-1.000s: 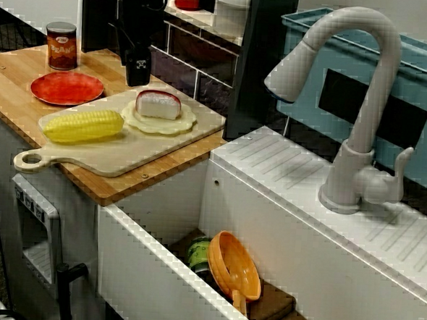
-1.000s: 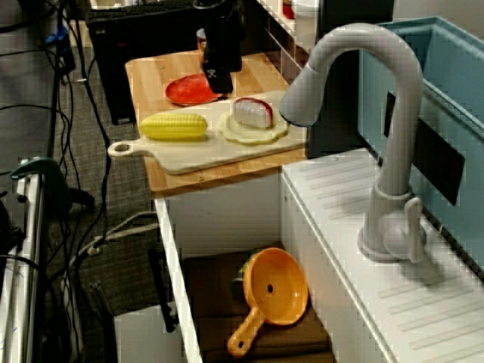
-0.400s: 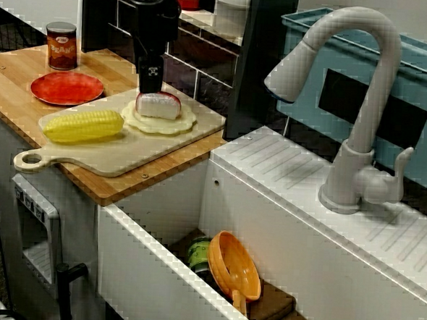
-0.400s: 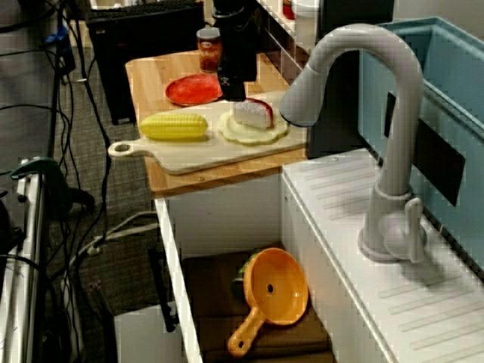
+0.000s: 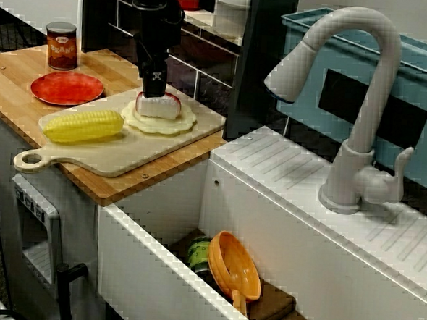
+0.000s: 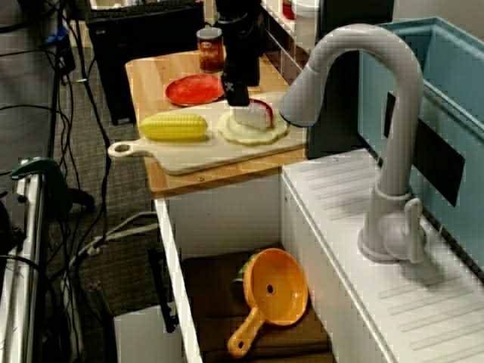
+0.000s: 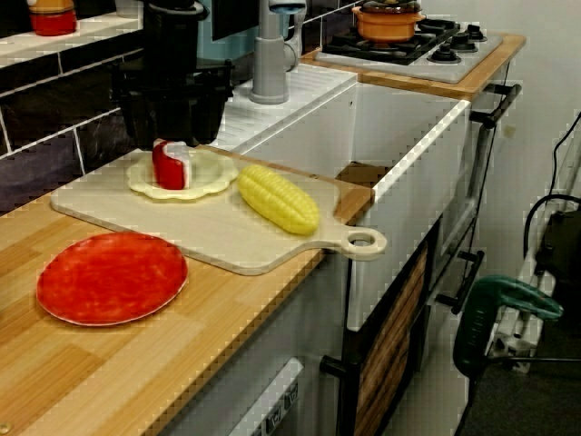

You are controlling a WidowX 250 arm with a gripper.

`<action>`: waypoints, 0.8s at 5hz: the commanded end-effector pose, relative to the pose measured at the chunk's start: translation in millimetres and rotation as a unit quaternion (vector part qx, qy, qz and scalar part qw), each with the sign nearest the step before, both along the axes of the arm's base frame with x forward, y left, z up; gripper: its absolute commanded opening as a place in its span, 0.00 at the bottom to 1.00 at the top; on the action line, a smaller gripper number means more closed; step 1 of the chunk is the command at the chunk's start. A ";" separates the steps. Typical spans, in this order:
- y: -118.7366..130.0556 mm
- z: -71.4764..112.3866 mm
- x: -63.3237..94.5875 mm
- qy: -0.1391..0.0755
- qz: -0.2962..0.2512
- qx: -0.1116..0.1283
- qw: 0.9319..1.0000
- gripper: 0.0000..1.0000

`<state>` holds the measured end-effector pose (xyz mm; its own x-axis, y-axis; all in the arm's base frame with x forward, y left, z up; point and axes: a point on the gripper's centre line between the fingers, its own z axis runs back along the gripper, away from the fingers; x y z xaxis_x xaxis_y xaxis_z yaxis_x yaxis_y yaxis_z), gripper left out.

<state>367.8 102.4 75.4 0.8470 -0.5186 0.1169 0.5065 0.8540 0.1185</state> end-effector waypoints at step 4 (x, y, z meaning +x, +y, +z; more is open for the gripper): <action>-4.0 -1.7 9.2 -0.033 0.061 -0.007 0.998 1.00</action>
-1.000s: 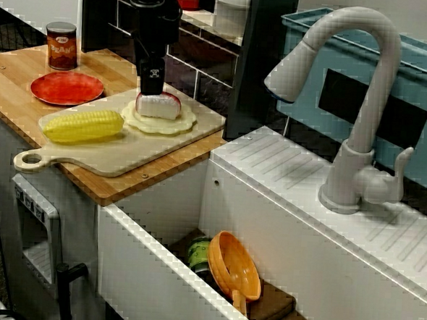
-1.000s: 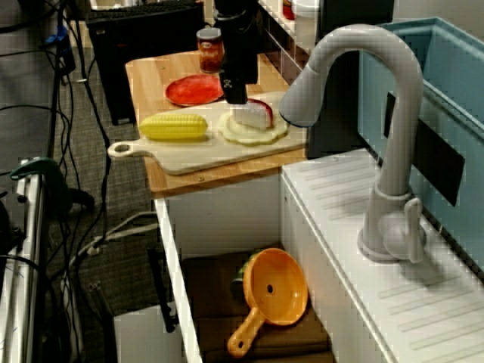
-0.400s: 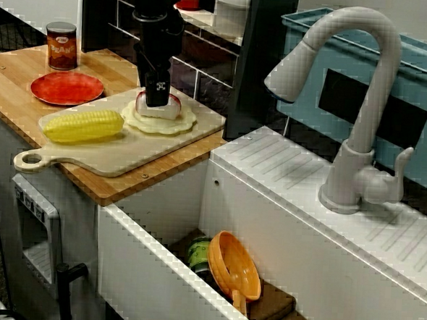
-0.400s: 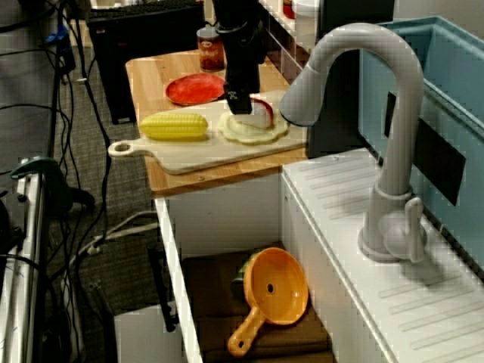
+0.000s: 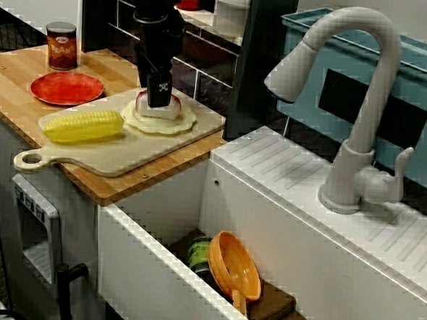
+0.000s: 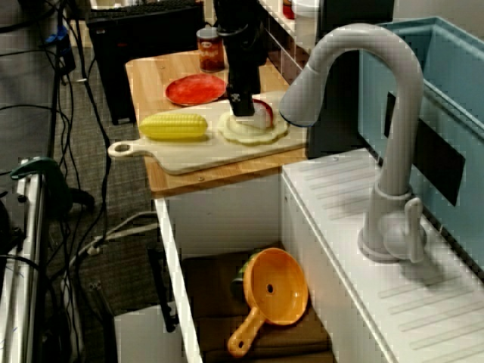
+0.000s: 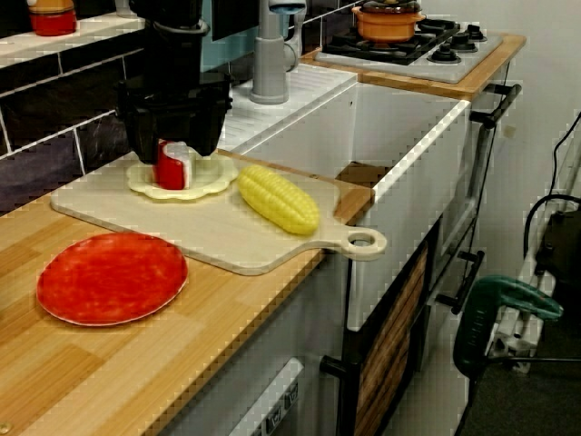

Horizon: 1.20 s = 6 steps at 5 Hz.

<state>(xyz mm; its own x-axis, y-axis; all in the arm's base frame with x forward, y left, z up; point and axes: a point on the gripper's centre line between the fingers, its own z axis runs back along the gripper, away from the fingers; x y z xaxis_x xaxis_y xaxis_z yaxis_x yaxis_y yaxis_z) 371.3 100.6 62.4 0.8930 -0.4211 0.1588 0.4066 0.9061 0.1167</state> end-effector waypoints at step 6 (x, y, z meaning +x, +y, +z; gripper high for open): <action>7.2 7.0 3.0 -0.033 0.074 -0.006 0.997 0.00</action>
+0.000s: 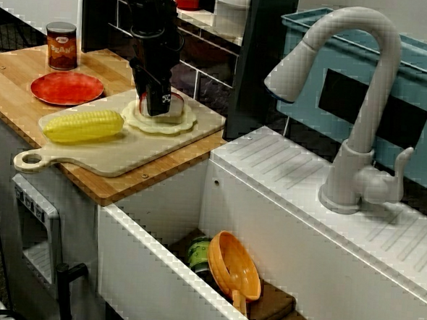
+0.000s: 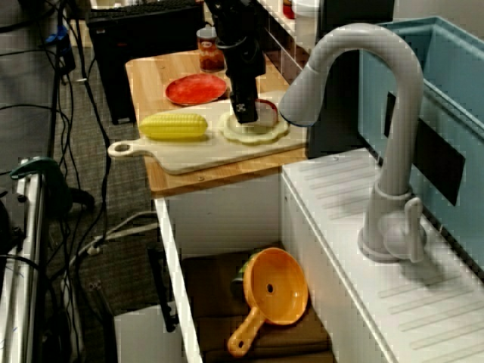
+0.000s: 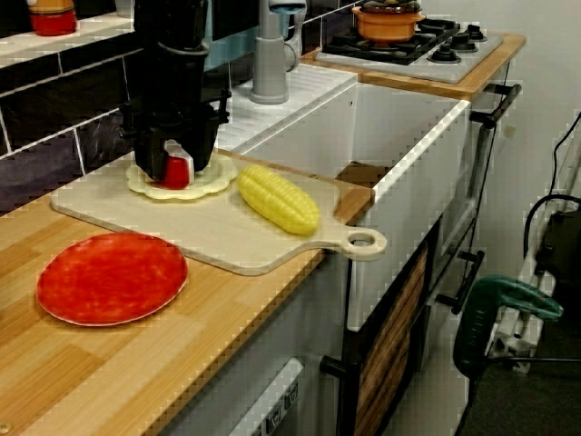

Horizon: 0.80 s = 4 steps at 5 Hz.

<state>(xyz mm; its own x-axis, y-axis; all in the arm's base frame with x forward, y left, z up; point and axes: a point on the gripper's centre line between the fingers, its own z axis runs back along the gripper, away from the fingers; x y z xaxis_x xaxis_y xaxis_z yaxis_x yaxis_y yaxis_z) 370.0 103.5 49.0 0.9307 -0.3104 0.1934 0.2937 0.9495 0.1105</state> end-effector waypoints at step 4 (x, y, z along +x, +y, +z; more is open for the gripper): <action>48.7 65.5 -19.8 -0.015 0.053 -0.031 0.998 0.00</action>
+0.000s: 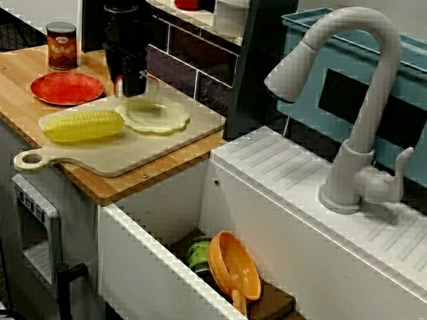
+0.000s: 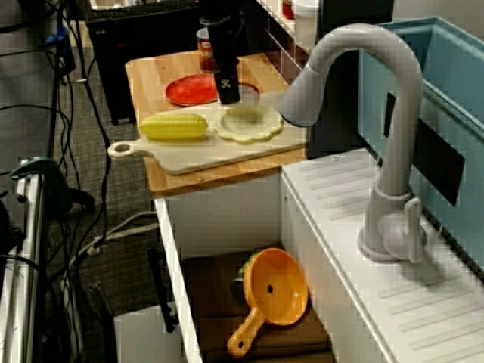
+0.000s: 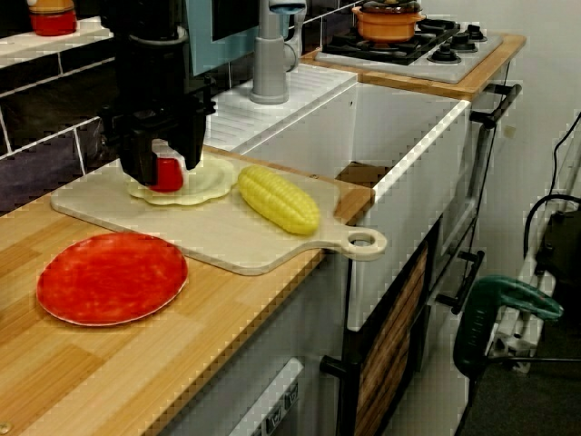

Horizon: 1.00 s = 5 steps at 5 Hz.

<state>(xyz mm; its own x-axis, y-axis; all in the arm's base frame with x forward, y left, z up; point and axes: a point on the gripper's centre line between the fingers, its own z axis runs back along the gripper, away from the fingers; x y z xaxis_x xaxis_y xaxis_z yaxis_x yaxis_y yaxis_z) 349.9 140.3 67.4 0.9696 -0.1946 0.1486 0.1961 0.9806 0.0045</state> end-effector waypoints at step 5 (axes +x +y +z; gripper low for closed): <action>70.3 47.7 -26.3 -0.040 0.052 0.043 0.997 0.00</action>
<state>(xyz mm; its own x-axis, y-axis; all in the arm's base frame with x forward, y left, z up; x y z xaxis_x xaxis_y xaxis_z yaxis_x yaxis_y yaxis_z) 320.3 208.5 93.1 0.9784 -0.1089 0.1758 0.0991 0.9930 0.0637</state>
